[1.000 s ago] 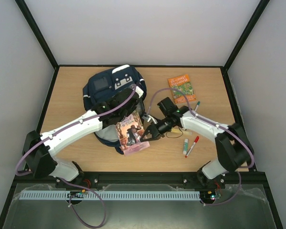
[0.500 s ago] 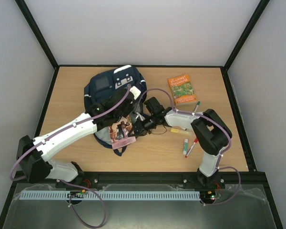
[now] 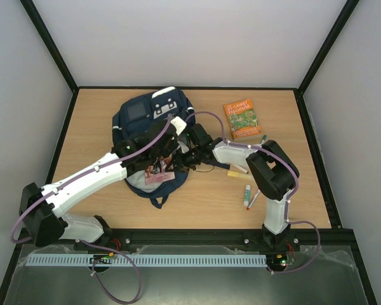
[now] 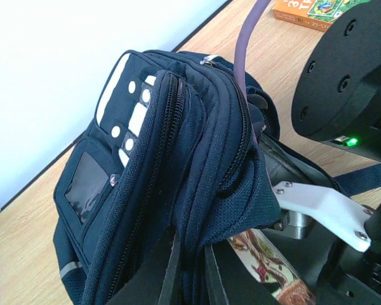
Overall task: Pack the student bag
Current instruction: Place the book in the student bag.
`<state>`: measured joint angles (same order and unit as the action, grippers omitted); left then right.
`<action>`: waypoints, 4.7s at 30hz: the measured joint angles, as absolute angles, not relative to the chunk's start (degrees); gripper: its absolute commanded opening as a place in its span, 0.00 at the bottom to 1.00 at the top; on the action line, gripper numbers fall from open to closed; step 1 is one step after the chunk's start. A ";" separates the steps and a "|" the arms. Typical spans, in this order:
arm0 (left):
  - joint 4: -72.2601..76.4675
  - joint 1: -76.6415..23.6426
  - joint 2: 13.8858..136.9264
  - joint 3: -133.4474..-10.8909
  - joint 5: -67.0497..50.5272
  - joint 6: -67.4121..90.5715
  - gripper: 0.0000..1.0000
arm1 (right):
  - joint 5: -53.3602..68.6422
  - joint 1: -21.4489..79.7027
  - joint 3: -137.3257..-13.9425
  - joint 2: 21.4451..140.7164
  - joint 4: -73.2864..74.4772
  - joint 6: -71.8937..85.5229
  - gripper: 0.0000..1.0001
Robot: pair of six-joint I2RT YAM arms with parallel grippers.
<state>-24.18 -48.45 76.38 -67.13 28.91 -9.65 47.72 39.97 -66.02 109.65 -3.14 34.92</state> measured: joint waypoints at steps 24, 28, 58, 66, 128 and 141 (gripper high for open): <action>-22.13 -48.45 72.97 -63.51 26.87 -9.39 0.09 | 25.52 42.13 -55.48 91.02 8.75 7.62 0.31; -21.41 -48.45 72.36 -62.50 26.33 -9.04 0.09 | 20.73 48.23 -52.05 88.33 10.02 -2.94 0.20; -19.64 -43.40 70.76 -61.52 19.75 -6.37 0.09 | -11.55 66.22 -65.95 102.06 4.43 -38.06 0.31; -19.59 -42.81 70.76 -61.52 18.96 -5.98 0.09 | -15.03 66.24 -65.98 104.92 0.47 -38.89 0.29; -18.24 -39.13 72.25 -61.43 14.94 -4.03 0.11 | -16.78 63.53 -59.33 94.83 -5.06 -32.56 0.35; -18.24 -40.86 84.95 -65.87 12.84 -2.02 0.18 | 14.31 45.01 -48.29 65.08 14.35 -15.33 0.35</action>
